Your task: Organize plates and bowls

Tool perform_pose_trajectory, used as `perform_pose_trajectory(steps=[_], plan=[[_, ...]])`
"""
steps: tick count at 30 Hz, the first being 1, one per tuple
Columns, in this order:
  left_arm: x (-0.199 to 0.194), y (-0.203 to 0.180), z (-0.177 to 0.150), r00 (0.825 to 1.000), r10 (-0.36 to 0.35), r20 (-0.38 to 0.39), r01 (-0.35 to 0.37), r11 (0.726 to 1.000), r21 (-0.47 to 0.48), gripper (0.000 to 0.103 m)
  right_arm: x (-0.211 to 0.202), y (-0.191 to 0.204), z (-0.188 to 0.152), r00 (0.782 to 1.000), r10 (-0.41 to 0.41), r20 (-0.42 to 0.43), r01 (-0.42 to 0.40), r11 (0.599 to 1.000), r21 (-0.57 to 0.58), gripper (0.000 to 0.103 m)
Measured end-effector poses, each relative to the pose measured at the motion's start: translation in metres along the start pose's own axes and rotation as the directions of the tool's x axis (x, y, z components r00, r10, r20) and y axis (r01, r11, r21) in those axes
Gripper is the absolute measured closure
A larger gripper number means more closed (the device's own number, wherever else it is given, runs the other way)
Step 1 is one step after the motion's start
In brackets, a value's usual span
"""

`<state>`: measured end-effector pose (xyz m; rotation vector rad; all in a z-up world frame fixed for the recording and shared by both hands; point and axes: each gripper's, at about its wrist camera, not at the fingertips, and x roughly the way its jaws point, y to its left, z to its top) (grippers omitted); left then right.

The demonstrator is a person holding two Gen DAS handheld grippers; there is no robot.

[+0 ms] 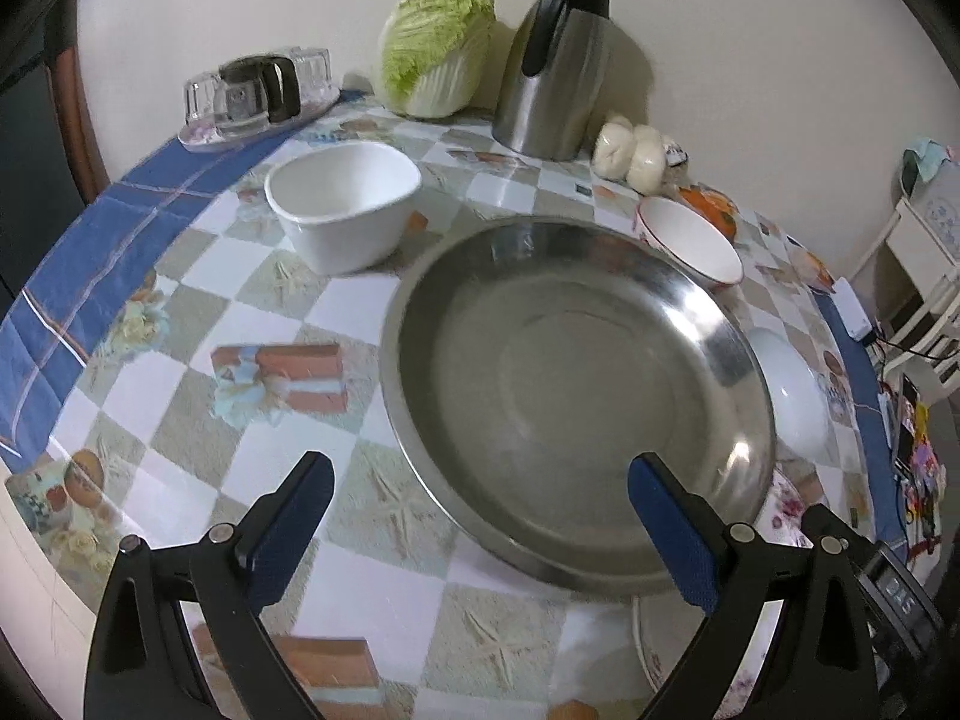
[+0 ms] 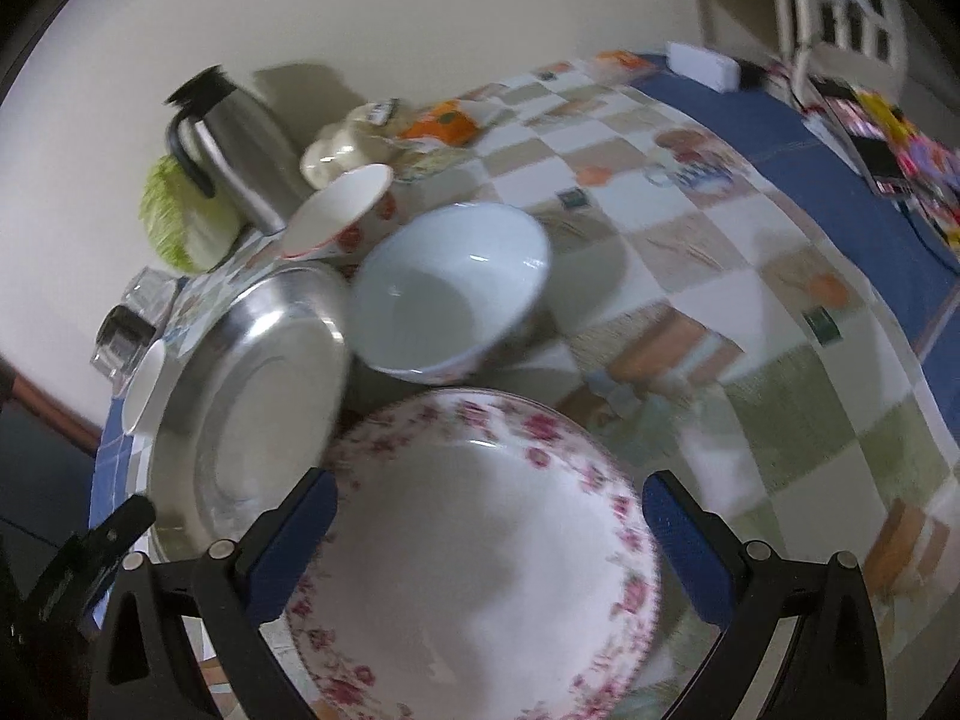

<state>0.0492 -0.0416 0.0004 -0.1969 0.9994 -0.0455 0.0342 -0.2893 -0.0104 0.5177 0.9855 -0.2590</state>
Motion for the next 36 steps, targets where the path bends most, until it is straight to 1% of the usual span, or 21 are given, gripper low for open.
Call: perform_pose_trajectory(steps=[2, 5, 6, 8, 9, 10, 11, 12, 14, 15, 16, 18, 20, 23, 27, 31, 36], plan=[[0.001, -0.001, -0.004, 1.0, 0.007, -0.022, -0.007, 1.0, -0.009, 0.004, 0.005, -0.009, -0.001, 0.999, -0.016, -0.029, 0.017, 0.999, 0.028, 0.0], [0.002, 0.0, -0.008, 0.999, -0.009, -0.048, 0.008, 0.999, -0.031, 0.004, 0.011, -0.016, -0.003, 0.997, -0.039, -0.063, 0.042, 0.998, 0.049, 0.001], [0.002, 0.0, -0.01, 0.998, -0.007, -0.056, 0.005, 0.999, -0.038, 0.004, 0.013, -0.018, -0.003, 0.996, -0.043, -0.073, 0.046, 0.998, 0.052, 0.005], [0.002, 0.0, -0.011, 0.998, 0.0, -0.064, -0.003, 0.999, -0.043, 0.004, 0.017, -0.021, -0.005, 0.995, -0.048, -0.091, 0.053, 0.997, 0.058, 0.021], [0.002, 0.001, -0.011, 0.998, -0.008, -0.066, 0.005, 0.999, -0.049, 0.004, 0.019, -0.022, -0.005, 0.994, -0.048, -0.1, 0.054, 0.997, 0.062, 0.024], [0.001, 0.002, -0.011, 0.998, -0.021, -0.064, 0.017, 0.998, -0.056, 0.005, 0.02, -0.024, -0.006, 0.993, -0.044, -0.109, 0.052, 0.996, 0.068, 0.03], [0.0, 0.002, -0.01, 0.998, -0.032, -0.062, 0.028, 0.998, -0.062, 0.005, 0.022, -0.025, -0.006, 0.992, -0.04, -0.116, 0.049, 0.996, 0.074, 0.038], [-0.001, 0.003, -0.01, 0.997, -0.044, -0.059, 0.04, 0.997, -0.066, 0.005, 0.023, -0.026, -0.006, 0.991, -0.042, -0.124, 0.052, 0.996, 0.078, 0.041], [-0.004, 0.001, -0.009, 0.997, -0.06, -0.049, 0.057, 0.996, -0.065, 0.005, 0.024, -0.029, -0.007, 0.99, -0.073, -0.124, 0.082, 0.994, 0.075, 0.057], [-0.006, -0.002, -0.009, 0.997, -0.067, -0.044, 0.064, 0.996, -0.058, 0.005, 0.023, -0.03, -0.007, 0.988, -0.097, -0.121, 0.106, 0.992, 0.074, 0.062], [-0.007, -0.003, -0.009, 0.996, -0.073, -0.043, 0.071, 0.996, -0.053, 0.005, 0.023, -0.033, -0.007, 0.986, -0.119, -0.119, 0.128, 0.989, 0.074, 0.073], [-0.007, -0.007, -0.009, 0.995, -0.086, -0.043, 0.084, 0.996, -0.041, 0.005, 0.021, -0.037, -0.007, 0.988, -0.105, -0.113, 0.116, 0.989, 0.095, 0.075], [-0.009, -0.011, -0.01, 0.995, -0.095, -0.042, 0.094, 0.995, -0.03, 0.005, 0.02, -0.038, -0.006, 0.989, -0.102, -0.109, 0.112, 0.989, 0.092, 0.076], [-0.012, -0.017, -0.01, 0.994, -0.106, -0.034, 0.106, 0.994, -0.007, 0.005, 0.016, -0.04, -0.004, 0.987, -0.132, -0.094, 0.139, 0.988, 0.073, 0.076], [-0.018, -0.027, -0.011, 0.991, -0.129, -0.021, 0.129, 0.991, 0.023, 0.005, 0.014, -0.047, 0.0, 0.986, -0.14, -0.095, 0.149, 0.984, 0.098, 0.076], [-0.021, -0.04, -0.015, 0.988, -0.151, -0.027, 0.152, 0.987, 0.057, 0.005, 0.01, -0.057, 0.004, 0.98, -0.182, -0.084, 0.191, 0.975, 0.114, 0.076], [-0.023, -0.063, -0.023, 0.982, -0.185, -0.049, 0.189, 0.975, 0.12, 0.007, 0.006, -0.075, 0.008, 0.98, -0.178, -0.084, 0.189, 0.969, 0.16, 0.076]])
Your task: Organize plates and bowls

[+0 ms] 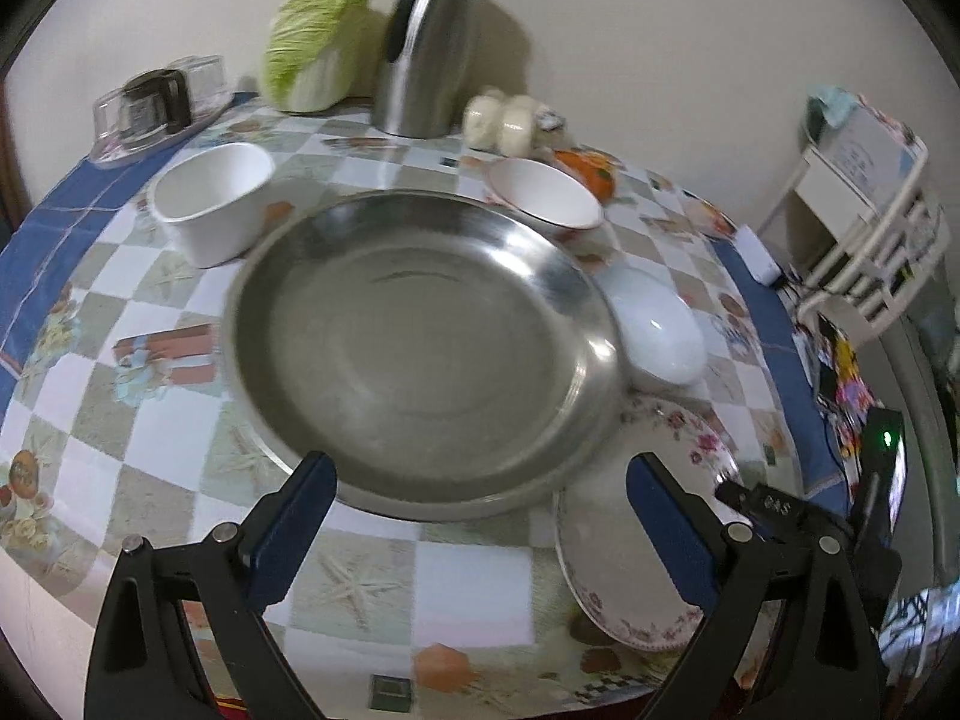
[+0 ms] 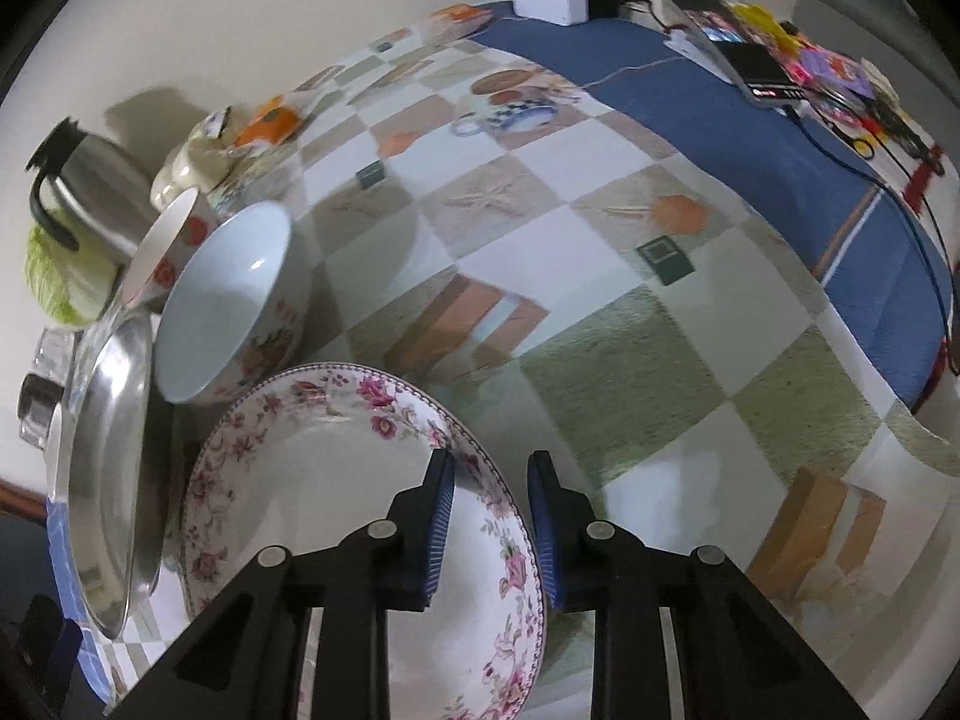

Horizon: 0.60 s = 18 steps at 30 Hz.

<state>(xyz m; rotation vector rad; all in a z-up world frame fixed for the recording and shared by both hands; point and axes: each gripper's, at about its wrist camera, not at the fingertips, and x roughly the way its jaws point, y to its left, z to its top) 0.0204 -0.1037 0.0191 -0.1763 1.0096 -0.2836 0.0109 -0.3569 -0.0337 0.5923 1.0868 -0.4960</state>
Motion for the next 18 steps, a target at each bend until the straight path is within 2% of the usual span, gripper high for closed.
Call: perform_pose_trajectory(steps=[1, 5, 9, 15, 18], plan=[[0.001, -0.005, -0.001, 1.0, -0.012, -0.009, 0.012, 1.0, 0.013, 0.011, 0.0, -0.003, 0.001, 1.0, 0.002, -0.001, -0.002, 1.0, 0.005, 0.076], [0.009, -0.023, -0.007, 0.999, -0.01, -0.04, 0.013, 0.998, 0.068, 0.014, 0.001, -0.01, 0.006, 1.0, 0.024, -0.008, -0.024, 0.999, 0.02, 0.076], [0.02, -0.036, -0.013, 0.996, -0.016, -0.089, 0.025, 0.995, 0.1, 0.022, 0.002, -0.018, 0.009, 1.0, 0.028, -0.008, -0.028, 0.999, 0.03, 0.076], [0.018, -0.056, -0.023, 0.995, -0.017, -0.096, 0.033, 0.985, 0.171, 0.023, 0.004, -0.027, 0.011, 0.999, 0.034, -0.018, -0.033, 0.998, 0.049, 0.076], [0.026, -0.067, -0.029, 0.992, -0.012, -0.124, 0.038, 0.977, 0.21, 0.023, 0.004, -0.025, 0.012, 0.999, 0.03, -0.02, -0.029, 0.998, 0.047, 0.075]])
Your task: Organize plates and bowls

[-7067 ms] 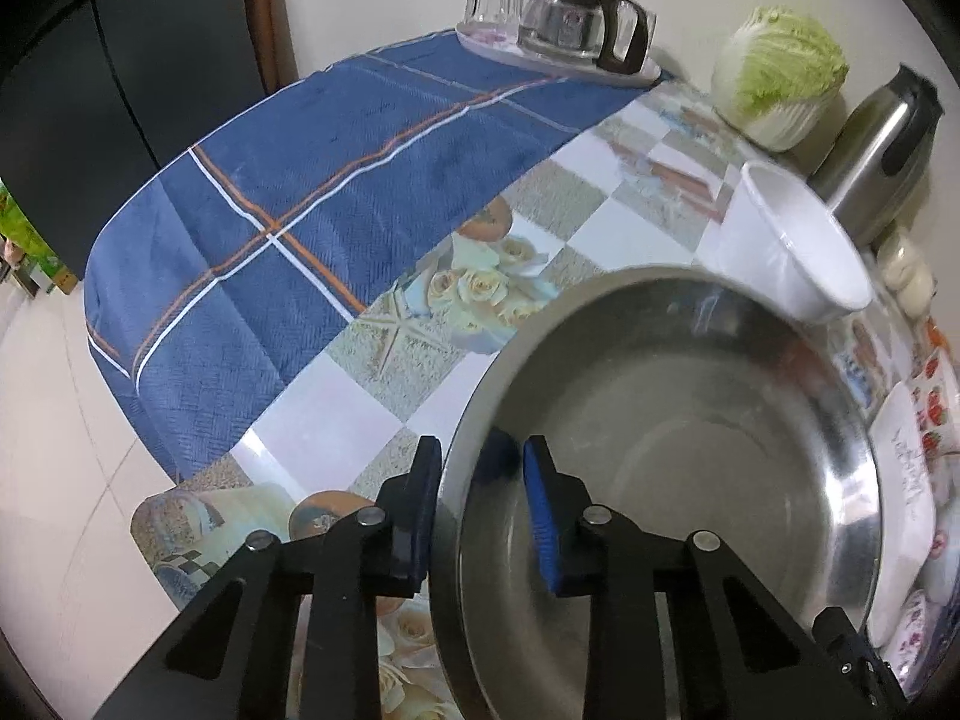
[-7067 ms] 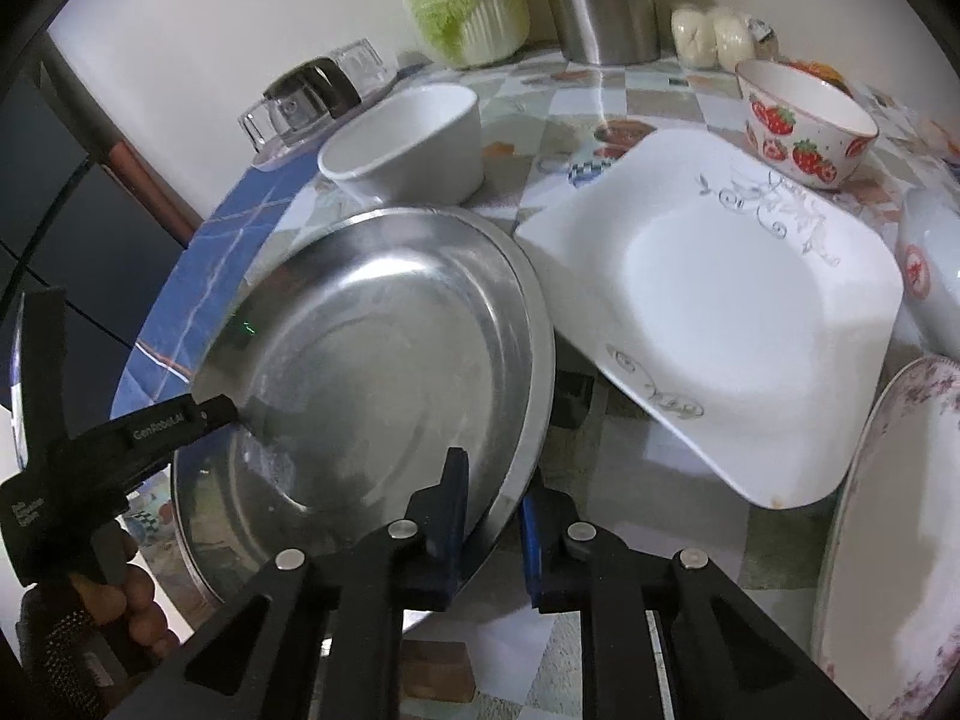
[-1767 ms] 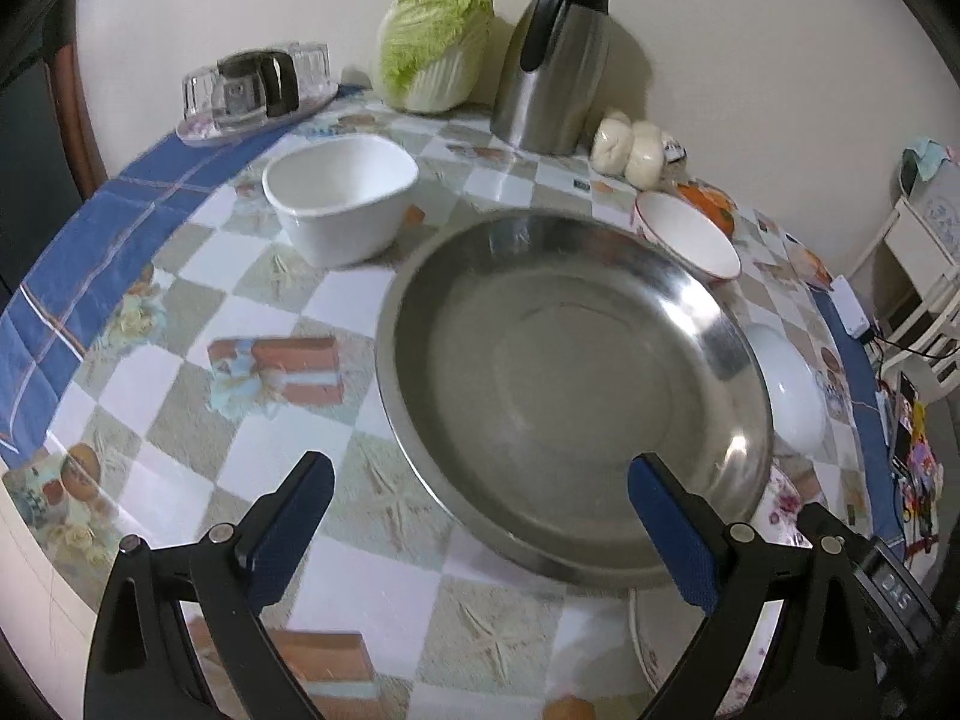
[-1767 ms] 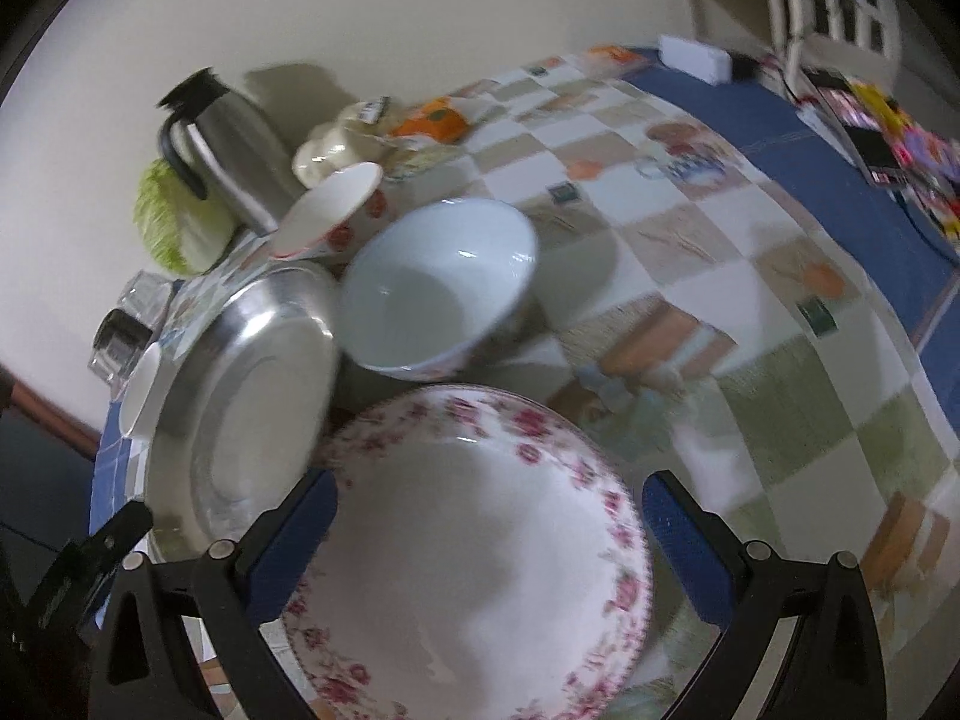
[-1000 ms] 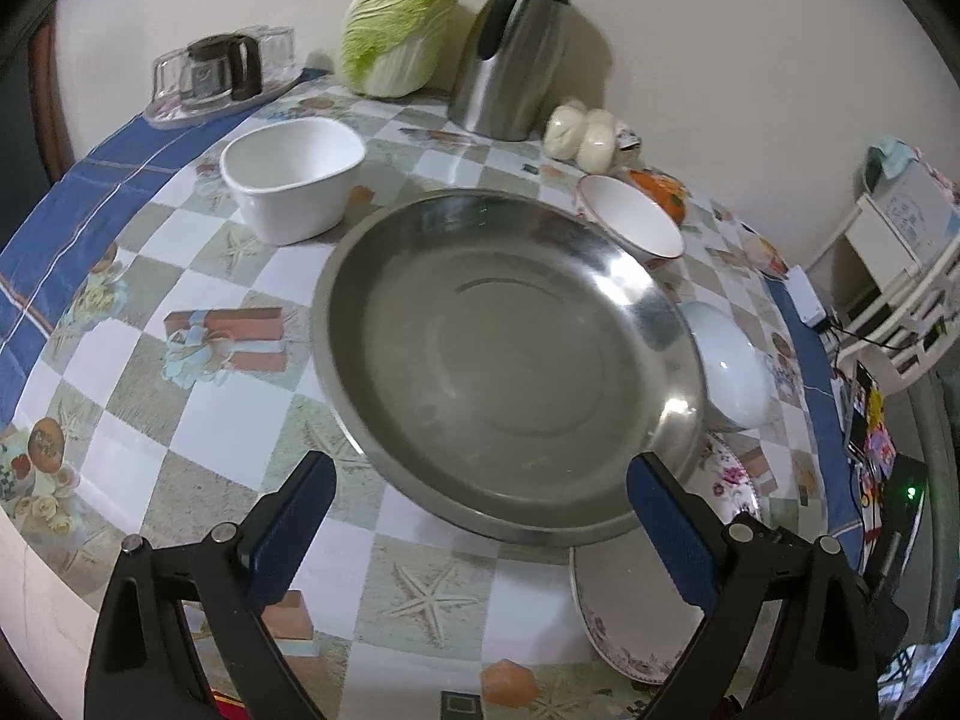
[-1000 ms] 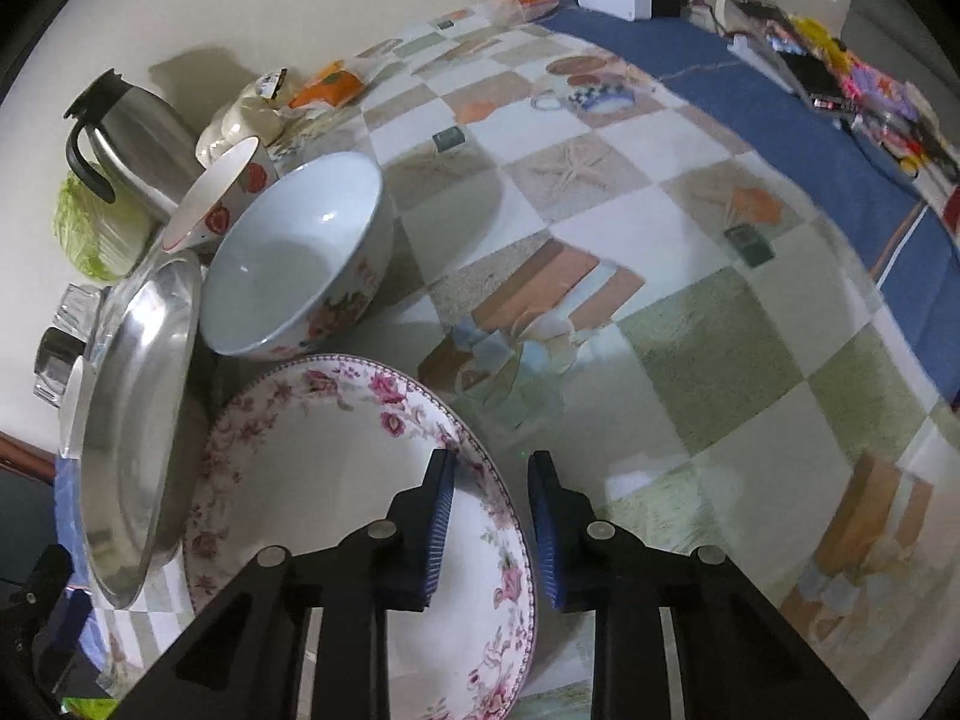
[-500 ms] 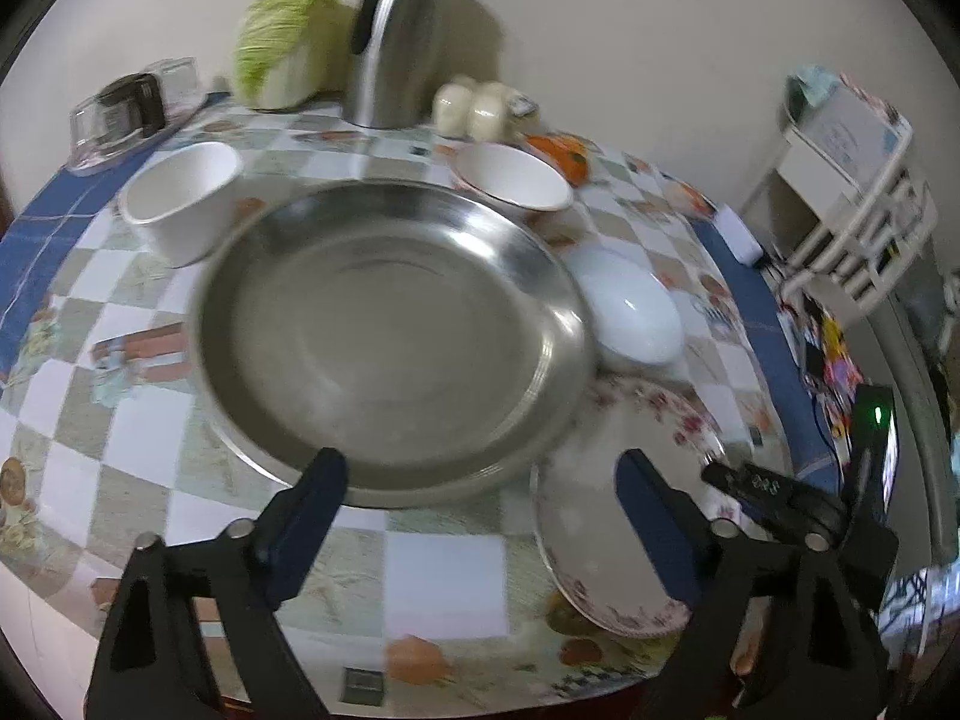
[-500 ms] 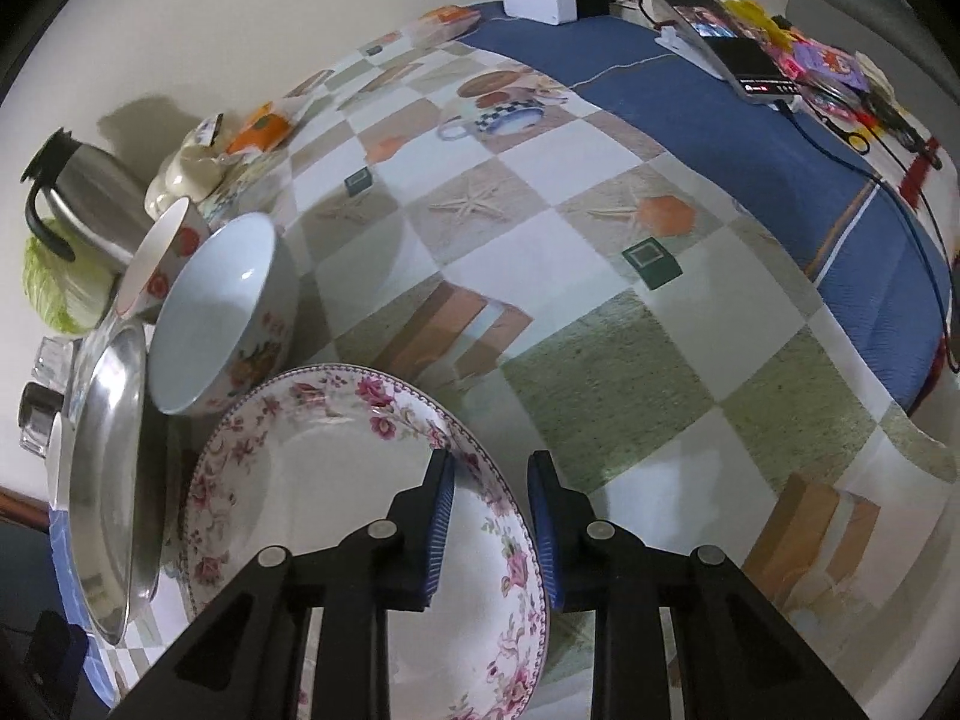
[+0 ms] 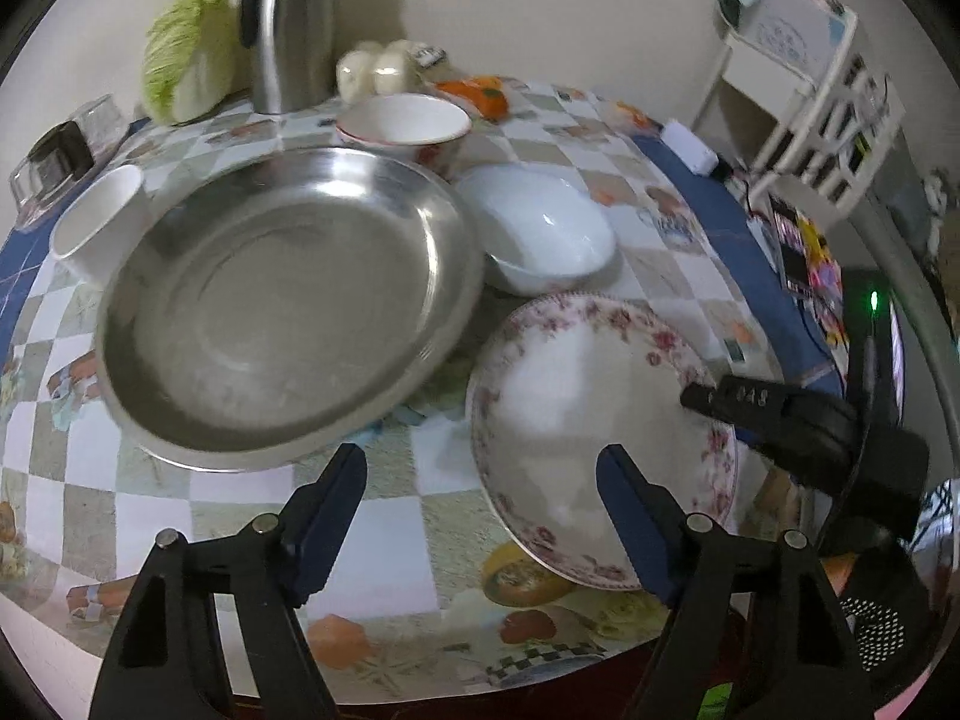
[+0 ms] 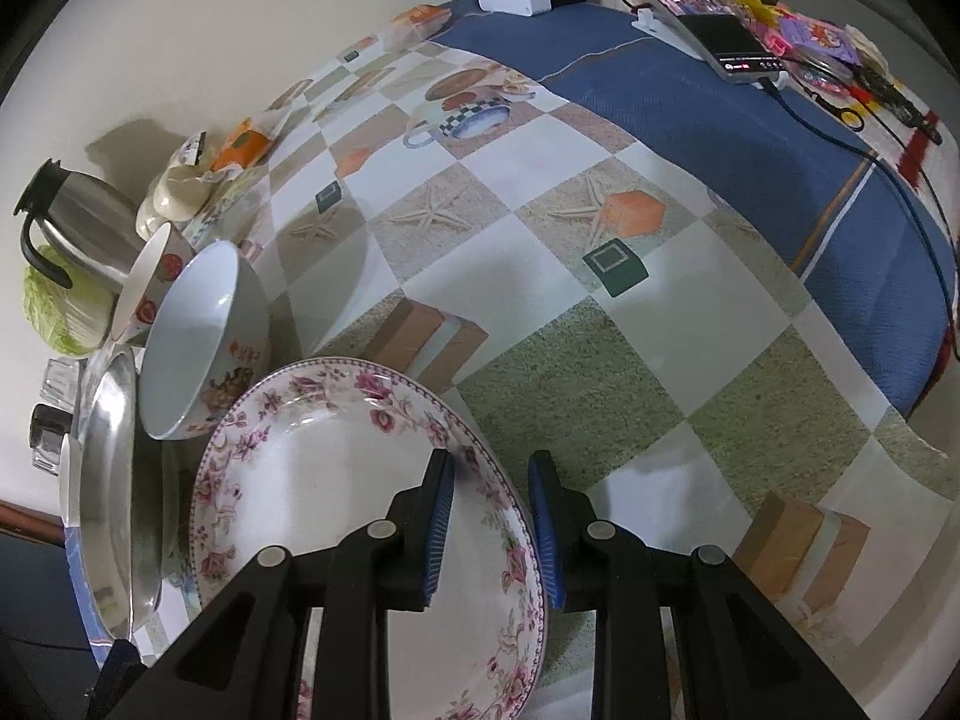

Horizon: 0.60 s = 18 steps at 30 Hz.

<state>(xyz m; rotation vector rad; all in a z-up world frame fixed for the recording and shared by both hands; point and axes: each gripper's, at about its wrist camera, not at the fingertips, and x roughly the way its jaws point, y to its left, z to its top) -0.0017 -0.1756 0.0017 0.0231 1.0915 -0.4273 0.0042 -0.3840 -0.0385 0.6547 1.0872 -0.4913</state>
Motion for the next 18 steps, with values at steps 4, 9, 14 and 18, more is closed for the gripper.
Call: perform_pose_trajectory(steps=[4, 9, 14, 18], plan=[[0.017, -0.002, -0.002, 0.998, -0.006, -0.062, 0.006, 1.0, -0.003, 0.034, 0.002, 0.001, 0.0, 1.0, 0.008, -0.008, -0.008, 1.0, 0.003, 0.073], [0.042, 0.008, 0.001, 0.992, -0.012, -0.128, 0.003, 0.998, -0.065, 0.035, 0.005, 0.001, 0.001, 1.0, 0.017, -0.012, -0.017, 1.0, 0.001, 0.073], [0.057, 0.013, 0.005, 0.989, -0.031, -0.148, 0.015, 0.994, -0.107, 0.035, 0.007, -0.001, 0.002, 0.999, 0.037, -0.016, -0.037, 0.999, 0.001, 0.073], [0.064, 0.016, 0.006, 0.989, -0.033, -0.145, 0.017, 0.994, -0.11, 0.035, 0.007, -0.001, 0.003, 0.998, 0.054, -0.016, -0.054, 0.999, 0.007, 0.072]])
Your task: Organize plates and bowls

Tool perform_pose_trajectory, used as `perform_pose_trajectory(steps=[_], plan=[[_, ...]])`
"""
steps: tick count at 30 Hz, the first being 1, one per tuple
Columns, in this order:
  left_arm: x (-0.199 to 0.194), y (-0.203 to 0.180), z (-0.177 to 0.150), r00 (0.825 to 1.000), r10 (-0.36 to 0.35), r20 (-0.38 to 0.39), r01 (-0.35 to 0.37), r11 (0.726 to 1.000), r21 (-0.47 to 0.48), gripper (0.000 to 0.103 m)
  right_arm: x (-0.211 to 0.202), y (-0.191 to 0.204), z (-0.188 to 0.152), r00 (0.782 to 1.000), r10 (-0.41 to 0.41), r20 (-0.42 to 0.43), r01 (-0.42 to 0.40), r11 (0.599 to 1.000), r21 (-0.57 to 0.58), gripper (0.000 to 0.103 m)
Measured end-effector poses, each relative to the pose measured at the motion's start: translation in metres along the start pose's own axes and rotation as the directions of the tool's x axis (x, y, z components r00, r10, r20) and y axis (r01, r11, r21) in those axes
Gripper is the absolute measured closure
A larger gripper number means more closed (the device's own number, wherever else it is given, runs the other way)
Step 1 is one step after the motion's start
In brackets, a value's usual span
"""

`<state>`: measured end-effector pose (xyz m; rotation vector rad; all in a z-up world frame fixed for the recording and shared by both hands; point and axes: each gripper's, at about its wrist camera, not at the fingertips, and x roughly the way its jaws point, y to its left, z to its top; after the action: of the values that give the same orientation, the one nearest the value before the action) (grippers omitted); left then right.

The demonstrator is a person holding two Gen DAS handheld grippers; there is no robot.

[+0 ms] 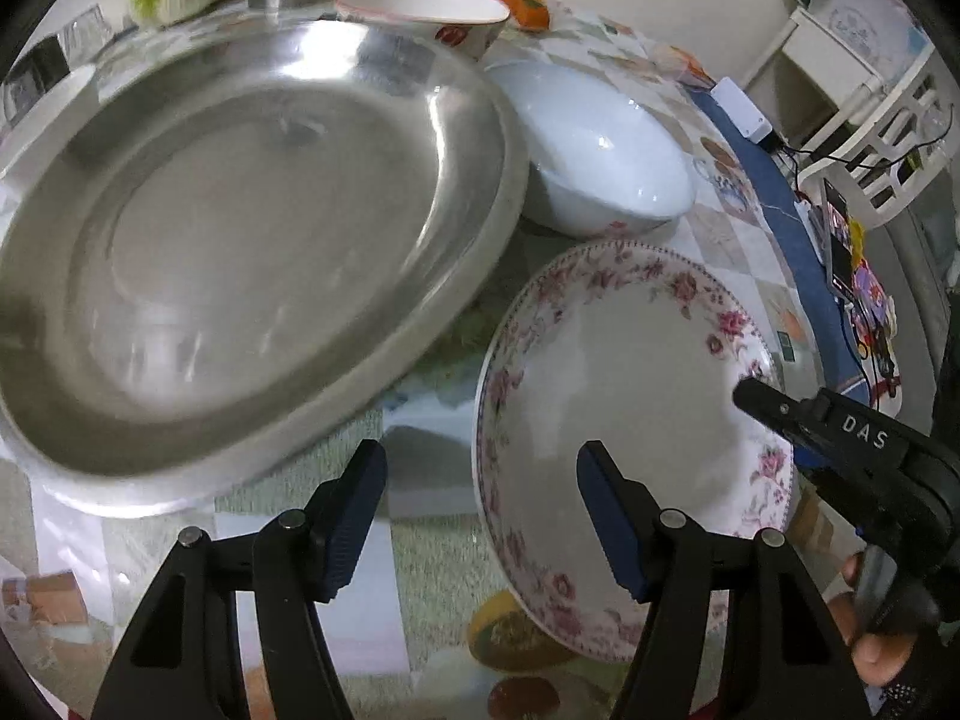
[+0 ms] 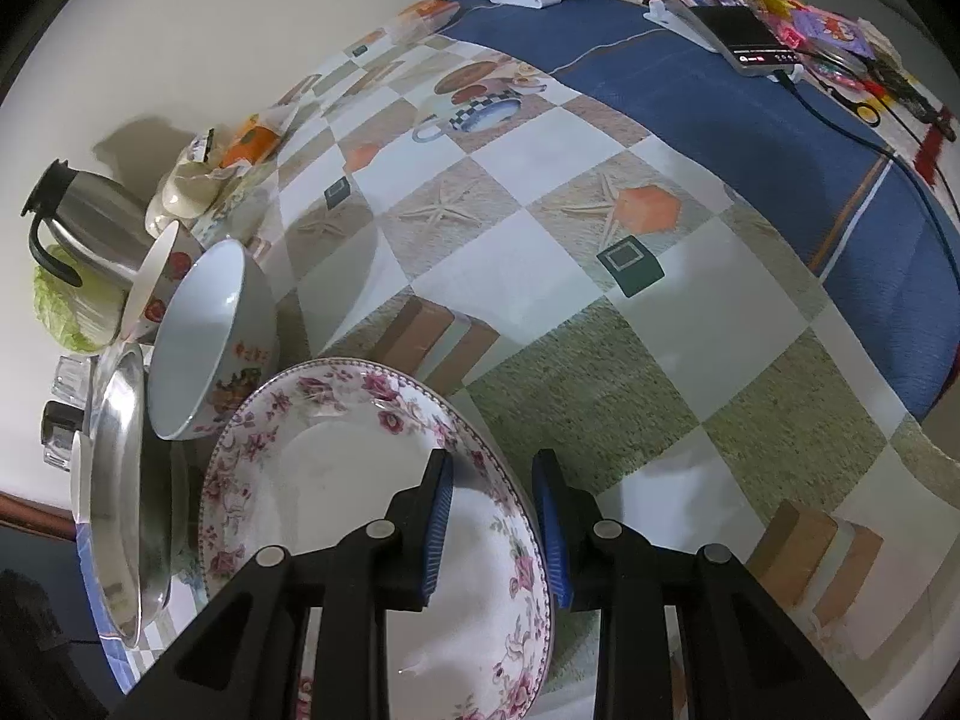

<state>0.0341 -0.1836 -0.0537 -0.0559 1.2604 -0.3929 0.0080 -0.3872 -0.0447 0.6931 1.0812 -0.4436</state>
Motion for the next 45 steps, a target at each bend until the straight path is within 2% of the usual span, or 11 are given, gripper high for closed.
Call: perform_pose_trajectory(steps=[3, 8, 11, 13, 20, 28, 36, 45], plan=[[0.001, 0.001, 0.001, 1.0, 0.002, 0.015, -0.003, 1.0, 0.009, 0.039, 0.0, -0.002, 0.0, 1.0, 0.021, -0.001, -0.021, 1.0, 0.006, 0.071], [0.002, 0.001, 0.006, 0.999, 0.022, 0.029, -0.023, 0.999, 0.035, 0.064, 0.0, -0.012, 0.002, 0.996, 0.094, -0.008, -0.094, 0.995, 0.037, 0.074], [0.004, 0.002, 0.008, 1.0, -0.006, 0.029, 0.005, 0.999, 0.033, 0.072, 0.001, -0.018, 0.002, 0.989, 0.145, -0.011, -0.144, 0.988, 0.051, 0.076], [0.006, -0.001, 0.009, 0.999, -0.031, 0.024, 0.03, 0.999, 0.039, 0.081, 0.002, -0.017, 0.002, 0.988, 0.156, -0.011, -0.155, 0.987, 0.042, 0.078], [0.008, -0.005, 0.013, 0.999, -0.041, 0.024, 0.04, 0.998, 0.053, 0.081, -0.001, -0.02, 0.001, 0.983, 0.185, -0.009, -0.185, 0.982, 0.045, 0.08], [-0.001, -0.006, 0.013, 0.997, -0.073, 0.04, 0.071, 0.996, 0.054, 0.081, -0.018, -0.017, 0.003, 0.977, 0.209, 0.047, -0.21, 0.978, 0.009, 0.08], [-0.006, -0.017, 0.014, 0.994, -0.09, 0.054, 0.084, 0.992, 0.092, 0.081, -0.029, -0.025, 0.002, 0.973, 0.218, 0.071, -0.219, 0.976, 0.0, 0.08], [-0.019, -0.034, 0.016, 0.987, -0.124, 0.102, 0.108, 0.982, 0.153, 0.081, -0.051, -0.035, 0.005, 0.958, 0.246, 0.146, -0.248, 0.969, -0.004, 0.08]])
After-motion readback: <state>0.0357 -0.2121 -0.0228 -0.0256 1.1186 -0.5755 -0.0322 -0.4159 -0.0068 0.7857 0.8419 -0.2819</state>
